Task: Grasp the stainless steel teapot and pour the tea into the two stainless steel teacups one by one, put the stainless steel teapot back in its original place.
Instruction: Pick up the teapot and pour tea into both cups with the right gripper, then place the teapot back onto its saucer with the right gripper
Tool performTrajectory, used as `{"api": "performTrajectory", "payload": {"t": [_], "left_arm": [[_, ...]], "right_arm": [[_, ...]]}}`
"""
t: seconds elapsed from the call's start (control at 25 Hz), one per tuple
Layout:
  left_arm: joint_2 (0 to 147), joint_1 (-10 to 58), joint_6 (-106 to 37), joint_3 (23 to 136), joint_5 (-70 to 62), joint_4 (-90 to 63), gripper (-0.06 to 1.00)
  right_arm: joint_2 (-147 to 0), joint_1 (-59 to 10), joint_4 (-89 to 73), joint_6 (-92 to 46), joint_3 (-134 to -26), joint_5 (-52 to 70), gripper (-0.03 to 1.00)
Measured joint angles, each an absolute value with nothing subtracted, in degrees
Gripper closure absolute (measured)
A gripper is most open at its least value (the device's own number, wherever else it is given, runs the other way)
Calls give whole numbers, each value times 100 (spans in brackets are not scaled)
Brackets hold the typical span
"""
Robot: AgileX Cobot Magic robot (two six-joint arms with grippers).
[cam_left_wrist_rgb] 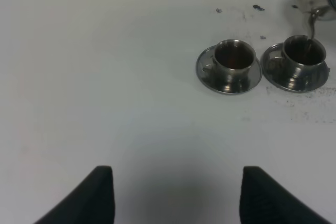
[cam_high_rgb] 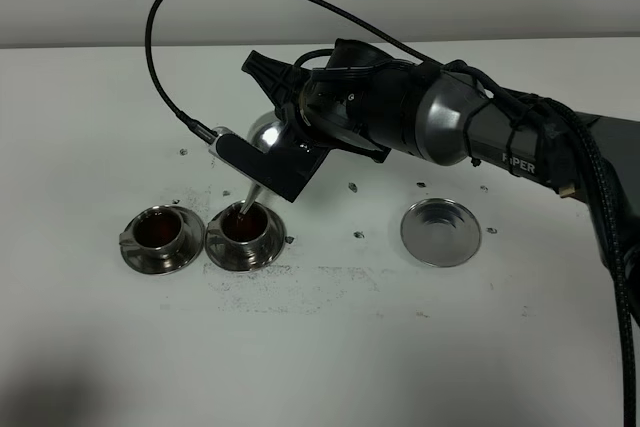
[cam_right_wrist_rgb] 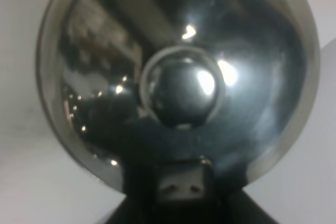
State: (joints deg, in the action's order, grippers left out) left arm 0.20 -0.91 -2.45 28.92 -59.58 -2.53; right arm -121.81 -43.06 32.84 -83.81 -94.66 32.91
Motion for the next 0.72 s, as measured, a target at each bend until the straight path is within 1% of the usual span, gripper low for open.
{"api": "performTrajectory", "payload": {"t": [0.56,0.72], "left_arm": [[20,-91,-245,2892,-5958,-253,43],[20,-91,-245,2892,-5958,-253,43]], "right_arm": [[-12003,-4109,2495,-7839,-9467,3668,76],[-11733,-4058,2186,-7356,-9467,3961,76]]}}
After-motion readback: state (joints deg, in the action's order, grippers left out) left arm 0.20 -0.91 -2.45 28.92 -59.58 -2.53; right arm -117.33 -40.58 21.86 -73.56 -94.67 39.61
